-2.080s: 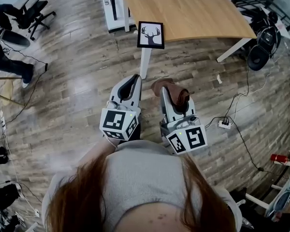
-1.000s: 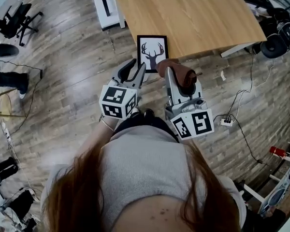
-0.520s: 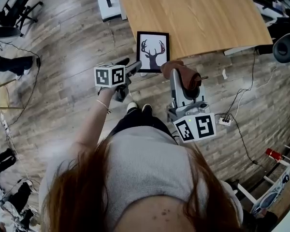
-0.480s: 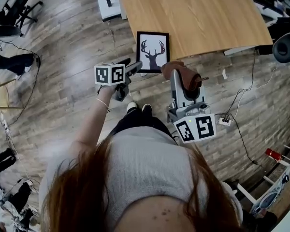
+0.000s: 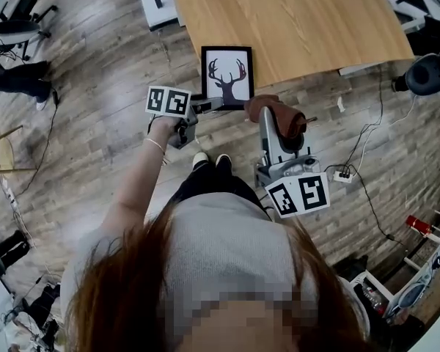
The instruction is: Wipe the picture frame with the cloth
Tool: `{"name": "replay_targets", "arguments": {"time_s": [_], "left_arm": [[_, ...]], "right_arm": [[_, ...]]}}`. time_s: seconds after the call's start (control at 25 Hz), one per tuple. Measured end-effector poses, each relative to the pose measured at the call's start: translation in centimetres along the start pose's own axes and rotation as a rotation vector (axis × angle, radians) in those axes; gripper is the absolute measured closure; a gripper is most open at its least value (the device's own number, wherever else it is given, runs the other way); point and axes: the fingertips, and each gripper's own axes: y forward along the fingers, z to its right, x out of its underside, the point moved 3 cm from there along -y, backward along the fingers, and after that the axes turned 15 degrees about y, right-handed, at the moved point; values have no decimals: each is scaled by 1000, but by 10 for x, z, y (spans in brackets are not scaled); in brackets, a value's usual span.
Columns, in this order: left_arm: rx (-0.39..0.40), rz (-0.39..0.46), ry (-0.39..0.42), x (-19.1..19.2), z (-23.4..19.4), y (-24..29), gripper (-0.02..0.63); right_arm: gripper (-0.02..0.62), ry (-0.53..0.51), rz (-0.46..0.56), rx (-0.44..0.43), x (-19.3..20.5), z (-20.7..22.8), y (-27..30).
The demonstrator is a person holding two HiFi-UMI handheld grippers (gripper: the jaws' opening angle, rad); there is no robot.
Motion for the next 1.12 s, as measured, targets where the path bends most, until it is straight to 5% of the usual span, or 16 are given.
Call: {"name": "replay_targets", "arguments": {"time_s": [0.24,0.32,0.48,0.8,1.12], "left_arm": [[65,-19,-51,6,-2,3,352],[53,-45,-62,9,-5,1,428],[56,-76,-85,10,-9,-2,457],[213,96,-228,2,2,-15,560],[314,157,-129,-10,21,-25,572]], "right_arm": [[499,8,-4,-1,5,-2,-1],[499,8,-4,-4,8,-4,-1],[499,7,-8,-10,9,-8,6],[499,11,-2,-15,8,-9,7],[499,12,12,-25,10,-20,9]]}}
